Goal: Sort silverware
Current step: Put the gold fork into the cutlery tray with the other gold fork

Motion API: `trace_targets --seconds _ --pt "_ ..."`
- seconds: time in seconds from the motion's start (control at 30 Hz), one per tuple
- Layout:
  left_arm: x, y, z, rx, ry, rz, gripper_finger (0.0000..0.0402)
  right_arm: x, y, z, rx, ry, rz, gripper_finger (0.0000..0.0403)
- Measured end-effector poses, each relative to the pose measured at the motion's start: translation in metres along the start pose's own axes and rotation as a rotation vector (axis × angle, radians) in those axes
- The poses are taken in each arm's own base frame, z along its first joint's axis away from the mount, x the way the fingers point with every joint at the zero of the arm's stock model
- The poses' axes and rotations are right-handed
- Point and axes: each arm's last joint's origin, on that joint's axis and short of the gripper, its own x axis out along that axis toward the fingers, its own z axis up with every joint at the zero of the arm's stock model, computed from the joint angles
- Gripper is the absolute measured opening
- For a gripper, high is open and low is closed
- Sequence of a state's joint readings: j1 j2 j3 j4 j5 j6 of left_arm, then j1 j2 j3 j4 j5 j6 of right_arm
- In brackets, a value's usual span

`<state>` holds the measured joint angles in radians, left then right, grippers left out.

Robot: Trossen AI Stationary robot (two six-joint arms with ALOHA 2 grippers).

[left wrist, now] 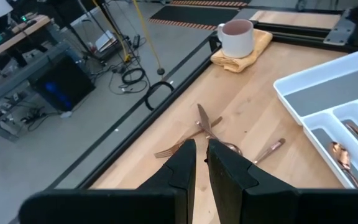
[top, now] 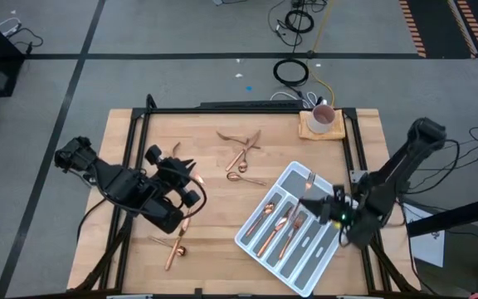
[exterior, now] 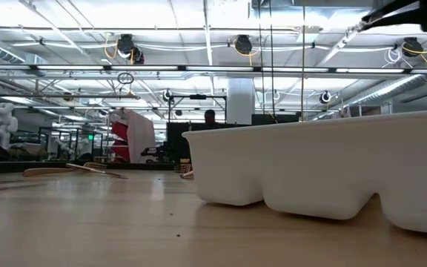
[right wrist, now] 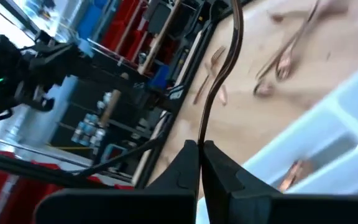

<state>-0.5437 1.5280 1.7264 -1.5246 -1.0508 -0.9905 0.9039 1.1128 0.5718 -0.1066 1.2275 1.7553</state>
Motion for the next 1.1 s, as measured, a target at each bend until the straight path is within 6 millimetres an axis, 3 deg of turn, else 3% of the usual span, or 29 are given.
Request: trace_targets --seconds 0.3,0.6,0.73,1.1 --pt "0.012 0.006 0.005 -0.025 0.017 0.047 0.0048 0.003 0.001 -0.063 0.065 -0.026 0.007 0.0000" --pt "0.016 0.007 0.007 0.016 0.023 0.059 0.0048 0.004 -0.006 -0.113 0.122 0.040 -0.024 0.0000" --pt "0.016 0.007 0.007 0.015 0.021 0.057 0.0048 0.011 -0.008 -0.119 0.098 0.131 -0.124 0.0000" --pt "0.017 0.006 0.008 0.005 0.015 0.053 0.0048 0.031 -0.009 -0.113 0.115 0.236 -0.297 0.0000"
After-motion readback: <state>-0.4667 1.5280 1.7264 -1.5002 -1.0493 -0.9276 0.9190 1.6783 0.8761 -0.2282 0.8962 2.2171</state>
